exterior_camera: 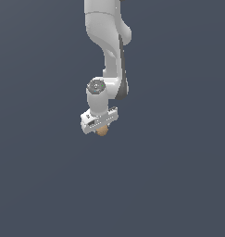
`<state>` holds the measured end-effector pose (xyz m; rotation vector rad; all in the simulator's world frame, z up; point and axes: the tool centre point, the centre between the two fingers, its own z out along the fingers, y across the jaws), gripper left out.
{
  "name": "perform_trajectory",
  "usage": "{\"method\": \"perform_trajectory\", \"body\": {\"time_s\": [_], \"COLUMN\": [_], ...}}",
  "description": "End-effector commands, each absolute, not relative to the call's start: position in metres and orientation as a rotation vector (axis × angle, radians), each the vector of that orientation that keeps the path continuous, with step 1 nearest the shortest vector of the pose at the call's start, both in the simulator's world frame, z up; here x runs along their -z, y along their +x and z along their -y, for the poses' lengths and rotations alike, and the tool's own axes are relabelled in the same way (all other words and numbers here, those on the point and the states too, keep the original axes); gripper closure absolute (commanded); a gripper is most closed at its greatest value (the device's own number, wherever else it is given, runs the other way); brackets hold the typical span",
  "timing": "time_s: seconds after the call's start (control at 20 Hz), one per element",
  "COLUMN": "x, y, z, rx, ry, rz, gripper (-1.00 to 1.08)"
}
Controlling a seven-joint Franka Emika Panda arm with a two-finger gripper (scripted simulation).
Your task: Pick up the object and move it to a goal position.
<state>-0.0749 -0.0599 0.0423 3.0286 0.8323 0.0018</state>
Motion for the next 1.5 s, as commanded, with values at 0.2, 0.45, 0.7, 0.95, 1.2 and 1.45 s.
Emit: {"method": "perform_trajectory", "body": {"time_s": [0.2,0.45,0.7,0.95,1.2,1.45], "x": [-0.056,-0.078,-0.106,-0.138,-0.166,-0.19], "y": [-0.063,-0.044,-0.019,0.009,0.035,0.058], "z": [0.066,0.075,0.087,0.101,0.113,0.123], "rx": [-0.003,-0.003,-0.003,-0.002,-0.002,-0.001], "ry": [3.028,3.029,3.029,3.029,3.029,3.029], "rz": [-0.832,-0.832,-0.832,-0.833,-0.833,-0.833], "gripper": [1.08,1.08,1.08,1.08,1.08,1.08]}}
